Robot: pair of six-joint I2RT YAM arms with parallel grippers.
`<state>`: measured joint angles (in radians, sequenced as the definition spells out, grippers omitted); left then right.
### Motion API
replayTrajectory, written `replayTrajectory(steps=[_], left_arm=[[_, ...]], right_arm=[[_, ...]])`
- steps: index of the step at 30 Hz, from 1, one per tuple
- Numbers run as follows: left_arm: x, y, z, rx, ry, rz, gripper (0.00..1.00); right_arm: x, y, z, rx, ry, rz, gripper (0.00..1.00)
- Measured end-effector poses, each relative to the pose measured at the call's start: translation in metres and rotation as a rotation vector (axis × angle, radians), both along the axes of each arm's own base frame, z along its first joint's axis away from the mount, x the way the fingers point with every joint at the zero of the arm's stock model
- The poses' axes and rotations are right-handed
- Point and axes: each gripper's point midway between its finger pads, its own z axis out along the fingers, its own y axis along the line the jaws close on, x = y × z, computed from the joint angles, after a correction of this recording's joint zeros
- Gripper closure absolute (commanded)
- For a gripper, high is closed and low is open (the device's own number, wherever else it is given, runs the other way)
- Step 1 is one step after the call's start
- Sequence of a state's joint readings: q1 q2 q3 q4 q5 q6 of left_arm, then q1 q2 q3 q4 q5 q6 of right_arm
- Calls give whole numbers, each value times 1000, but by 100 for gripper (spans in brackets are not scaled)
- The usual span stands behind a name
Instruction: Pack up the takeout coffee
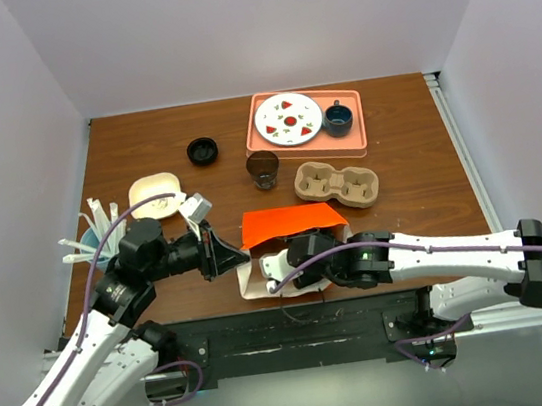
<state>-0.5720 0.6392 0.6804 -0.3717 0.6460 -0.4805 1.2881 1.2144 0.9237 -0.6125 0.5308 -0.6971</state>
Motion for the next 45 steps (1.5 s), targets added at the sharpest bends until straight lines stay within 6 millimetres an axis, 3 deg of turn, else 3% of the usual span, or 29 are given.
replayTrajectory(steps=[13,28,45], left_arm=[[-1,0,0,0,0,-2,100],[-3,1,-1,3,3,-2,100],[-3,1,-1,-1,20,2,100]], right_arm=[[0,11,-9,-9,15,32,62],[1,7,-21,-32,17,26,63],[15,13,-27,-18,-14,24,62]])
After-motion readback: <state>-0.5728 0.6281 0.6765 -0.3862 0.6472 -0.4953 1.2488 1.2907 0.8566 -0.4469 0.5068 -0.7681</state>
